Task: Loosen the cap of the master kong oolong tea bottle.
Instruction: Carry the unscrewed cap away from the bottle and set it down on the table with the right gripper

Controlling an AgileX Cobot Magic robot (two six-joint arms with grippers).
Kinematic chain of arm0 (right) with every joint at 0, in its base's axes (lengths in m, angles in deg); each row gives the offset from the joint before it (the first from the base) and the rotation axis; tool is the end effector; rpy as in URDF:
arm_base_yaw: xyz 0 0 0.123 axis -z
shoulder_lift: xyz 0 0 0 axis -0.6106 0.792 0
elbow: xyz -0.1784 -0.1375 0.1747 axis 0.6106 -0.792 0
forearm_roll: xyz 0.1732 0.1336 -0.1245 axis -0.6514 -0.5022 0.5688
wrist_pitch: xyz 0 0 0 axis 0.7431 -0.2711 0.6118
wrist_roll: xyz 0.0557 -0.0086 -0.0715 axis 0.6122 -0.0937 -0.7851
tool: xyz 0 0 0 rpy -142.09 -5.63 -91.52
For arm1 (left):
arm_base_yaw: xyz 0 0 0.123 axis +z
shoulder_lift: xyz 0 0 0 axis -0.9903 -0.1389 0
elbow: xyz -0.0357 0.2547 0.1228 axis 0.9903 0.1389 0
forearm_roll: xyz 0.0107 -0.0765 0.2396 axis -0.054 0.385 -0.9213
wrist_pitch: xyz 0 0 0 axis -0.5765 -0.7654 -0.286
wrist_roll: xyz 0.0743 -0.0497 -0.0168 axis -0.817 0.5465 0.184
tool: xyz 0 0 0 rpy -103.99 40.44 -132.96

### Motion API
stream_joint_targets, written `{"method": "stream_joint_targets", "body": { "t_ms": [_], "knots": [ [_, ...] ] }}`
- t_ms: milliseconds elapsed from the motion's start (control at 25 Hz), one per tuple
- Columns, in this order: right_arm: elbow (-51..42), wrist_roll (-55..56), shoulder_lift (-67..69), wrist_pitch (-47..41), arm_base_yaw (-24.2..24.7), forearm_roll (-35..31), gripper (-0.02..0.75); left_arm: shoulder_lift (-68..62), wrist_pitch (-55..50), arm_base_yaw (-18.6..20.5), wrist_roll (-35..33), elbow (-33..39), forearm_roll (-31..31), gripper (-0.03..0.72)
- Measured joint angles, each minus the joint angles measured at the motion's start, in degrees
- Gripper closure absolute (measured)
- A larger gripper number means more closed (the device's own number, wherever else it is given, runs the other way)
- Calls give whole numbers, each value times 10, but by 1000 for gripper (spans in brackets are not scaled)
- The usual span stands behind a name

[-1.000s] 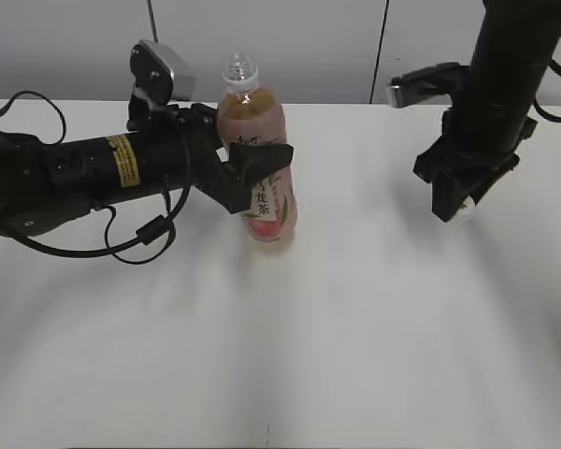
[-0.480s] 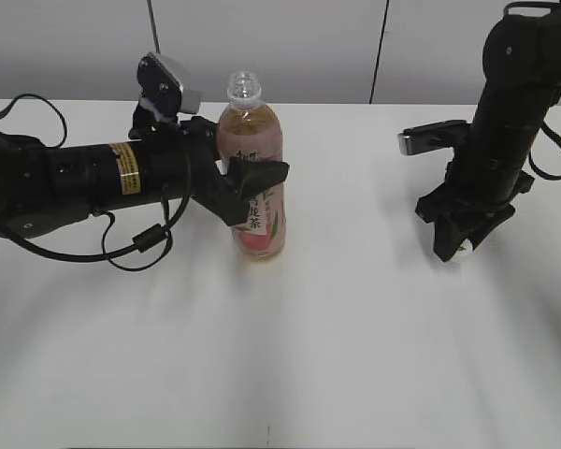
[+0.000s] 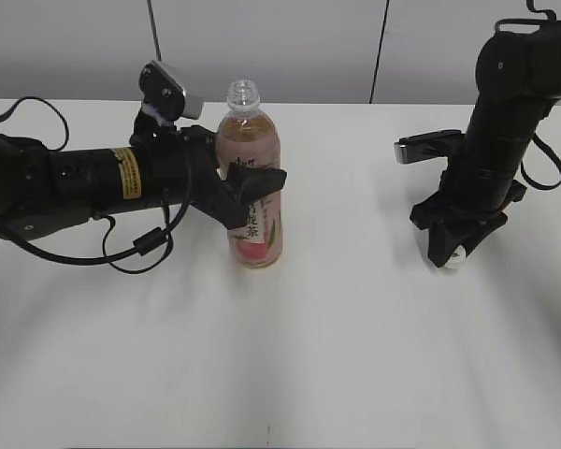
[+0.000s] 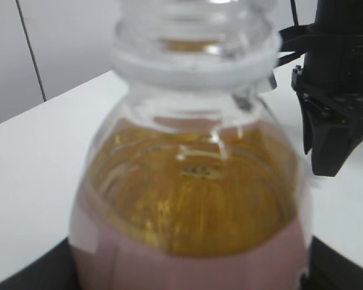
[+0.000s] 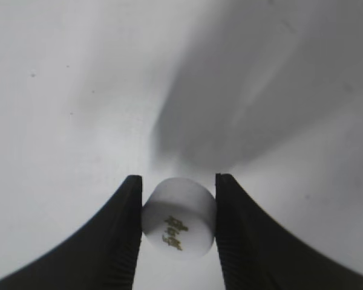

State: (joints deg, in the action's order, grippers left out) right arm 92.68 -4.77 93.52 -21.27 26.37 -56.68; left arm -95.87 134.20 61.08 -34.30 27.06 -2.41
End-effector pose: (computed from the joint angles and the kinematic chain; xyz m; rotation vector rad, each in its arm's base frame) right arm 0.3895 0.0895 0.1193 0.7796 -2.9814 -0.2029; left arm 0.3341 -0.1840 0.1468 0.8504 1.7115 -0.7545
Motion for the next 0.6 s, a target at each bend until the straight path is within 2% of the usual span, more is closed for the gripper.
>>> {"method": "stream_joint_targets", "body": {
  "t_ms": [480, 600],
  "knots": [
    [0, 0, 0, 9, 0, 0, 458, -9, 0, 0, 15, 0, -1, 267],
    [0, 0, 0, 10, 0, -2, 433, -9, 0, 0, 15, 0, -3, 267]
  ]
}}
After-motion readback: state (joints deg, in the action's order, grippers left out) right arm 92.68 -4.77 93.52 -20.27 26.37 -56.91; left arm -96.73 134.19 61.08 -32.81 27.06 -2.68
